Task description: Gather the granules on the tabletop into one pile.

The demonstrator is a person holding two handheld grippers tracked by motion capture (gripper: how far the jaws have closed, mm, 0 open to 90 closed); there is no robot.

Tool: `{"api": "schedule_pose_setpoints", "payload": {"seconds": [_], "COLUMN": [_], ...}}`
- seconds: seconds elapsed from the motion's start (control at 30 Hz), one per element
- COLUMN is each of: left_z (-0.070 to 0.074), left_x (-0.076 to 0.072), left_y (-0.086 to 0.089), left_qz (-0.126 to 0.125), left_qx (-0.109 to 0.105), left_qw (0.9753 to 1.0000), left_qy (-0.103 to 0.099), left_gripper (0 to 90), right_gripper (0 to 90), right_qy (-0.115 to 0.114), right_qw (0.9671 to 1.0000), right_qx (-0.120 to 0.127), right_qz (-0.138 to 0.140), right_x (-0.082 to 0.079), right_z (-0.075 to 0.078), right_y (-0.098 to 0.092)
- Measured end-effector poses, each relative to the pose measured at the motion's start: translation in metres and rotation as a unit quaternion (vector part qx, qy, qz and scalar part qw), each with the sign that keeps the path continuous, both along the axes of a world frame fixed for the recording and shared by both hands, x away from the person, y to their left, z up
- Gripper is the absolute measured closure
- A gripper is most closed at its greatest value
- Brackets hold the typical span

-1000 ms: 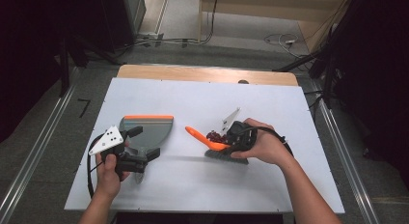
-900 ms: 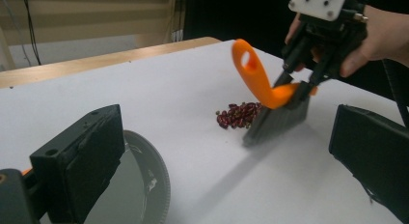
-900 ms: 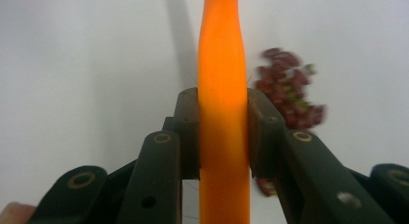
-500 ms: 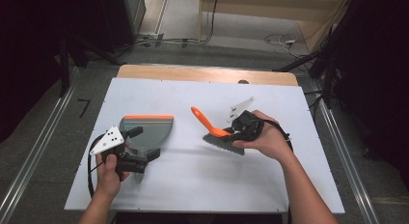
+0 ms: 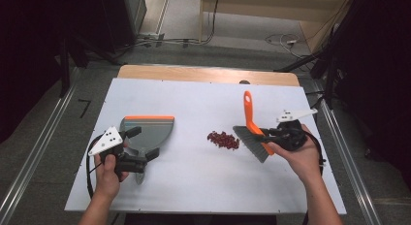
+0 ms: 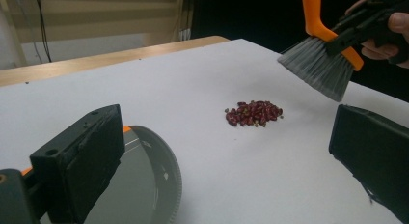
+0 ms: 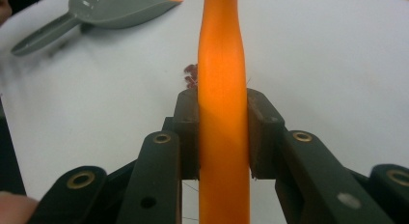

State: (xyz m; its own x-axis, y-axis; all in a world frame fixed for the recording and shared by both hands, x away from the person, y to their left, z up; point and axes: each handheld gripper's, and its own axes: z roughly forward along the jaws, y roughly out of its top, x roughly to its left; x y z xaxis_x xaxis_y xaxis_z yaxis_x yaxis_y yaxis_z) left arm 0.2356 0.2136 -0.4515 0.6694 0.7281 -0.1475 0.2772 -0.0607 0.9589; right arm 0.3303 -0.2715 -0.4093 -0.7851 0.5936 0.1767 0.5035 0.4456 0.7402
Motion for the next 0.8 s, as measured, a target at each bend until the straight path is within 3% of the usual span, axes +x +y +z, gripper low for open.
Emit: {"api": "schedule_pose_setpoints", "payload": {"seconds": [0.13,0.37,0.6,0.8], "left_z": [0.000,-0.001,-0.001,-0.001], "left_x": [0.000,0.000,0.000,0.000], "left_y": [0.000,0.001,0.005,0.007], "left_qz": [0.002,0.006,0.012,0.018], "left_qx": [0.000,0.005,0.008,0.010], "left_qw": [1.0000,1.0000,0.9999,0.9998], "left_qy": [0.000,-0.001,-0.001,0.000], "left_gripper": [0.0,0.0,0.0,0.0], "right_gripper": [69.0,69.0,69.0,69.0], "right_qy": [0.017,0.038,0.055,0.052], "right_qw": [0.9990,0.9939,0.9895,0.9880], "right_qx": [0.018,0.045,0.060,0.066], "right_qz": [-0.038,-0.094,-0.119,-0.130], "right_x": [-0.003,-0.009,-0.008,-0.007], "right_z": [-0.010,-0.026,-0.033,-0.035], "right_y": [-0.026,-0.065,-0.080,-0.082]}}
